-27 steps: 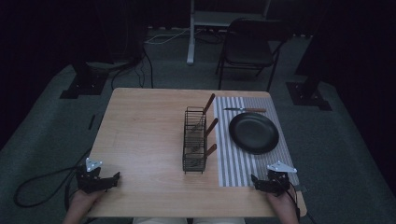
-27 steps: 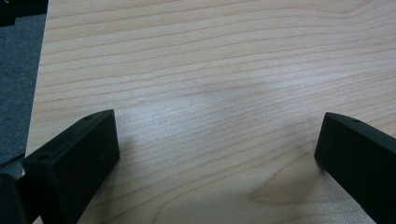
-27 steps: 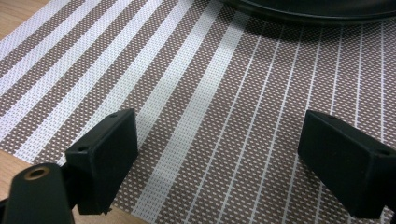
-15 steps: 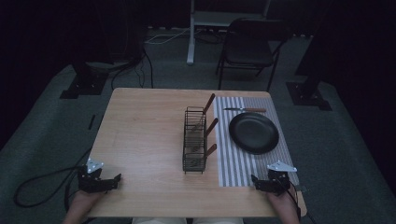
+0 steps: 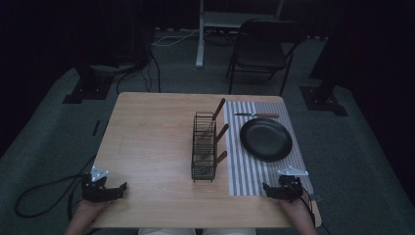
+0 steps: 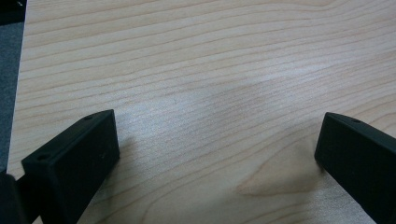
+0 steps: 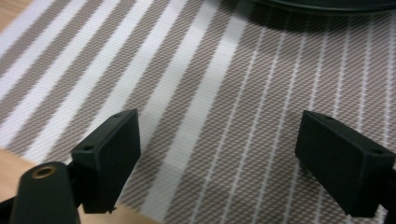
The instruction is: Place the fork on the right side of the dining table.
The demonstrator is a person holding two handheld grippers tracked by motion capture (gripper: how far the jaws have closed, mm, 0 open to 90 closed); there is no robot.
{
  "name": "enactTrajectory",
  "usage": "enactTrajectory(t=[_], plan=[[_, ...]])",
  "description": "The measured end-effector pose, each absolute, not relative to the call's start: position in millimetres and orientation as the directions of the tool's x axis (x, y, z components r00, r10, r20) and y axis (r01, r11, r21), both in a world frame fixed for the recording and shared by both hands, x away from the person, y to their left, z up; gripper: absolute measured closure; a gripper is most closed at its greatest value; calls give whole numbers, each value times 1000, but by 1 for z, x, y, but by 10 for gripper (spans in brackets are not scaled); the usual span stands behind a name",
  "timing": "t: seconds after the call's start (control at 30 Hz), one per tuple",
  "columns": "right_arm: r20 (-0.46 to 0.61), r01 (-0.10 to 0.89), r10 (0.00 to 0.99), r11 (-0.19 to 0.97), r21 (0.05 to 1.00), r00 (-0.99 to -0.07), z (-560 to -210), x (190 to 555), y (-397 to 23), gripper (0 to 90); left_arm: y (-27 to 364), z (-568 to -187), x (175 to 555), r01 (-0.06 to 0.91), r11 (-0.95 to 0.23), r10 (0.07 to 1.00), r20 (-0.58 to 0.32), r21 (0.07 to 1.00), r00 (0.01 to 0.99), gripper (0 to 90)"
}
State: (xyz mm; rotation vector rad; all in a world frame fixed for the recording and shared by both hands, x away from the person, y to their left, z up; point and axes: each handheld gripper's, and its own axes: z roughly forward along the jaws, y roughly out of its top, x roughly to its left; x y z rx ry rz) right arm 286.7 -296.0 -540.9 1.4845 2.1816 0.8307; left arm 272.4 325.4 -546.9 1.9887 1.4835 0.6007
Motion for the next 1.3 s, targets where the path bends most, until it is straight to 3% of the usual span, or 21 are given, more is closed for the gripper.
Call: enactTrajectory(t=[0.5, 0.7, 1.3], plan=[[78, 693, 896, 280, 665, -437, -520, 281, -282, 173, 325, -547, 272, 698, -213, 960, 13, 683, 280, 0], [30, 646, 882, 320, 693, -470, -503, 277, -269, 173, 325, -547, 272, 698, -213, 960, 13, 684, 280, 0], [61, 544, 803, 343, 766, -592, -460, 272, -227, 205, 325, -547, 272, 698, -212, 960, 13, 684, 280, 0]])
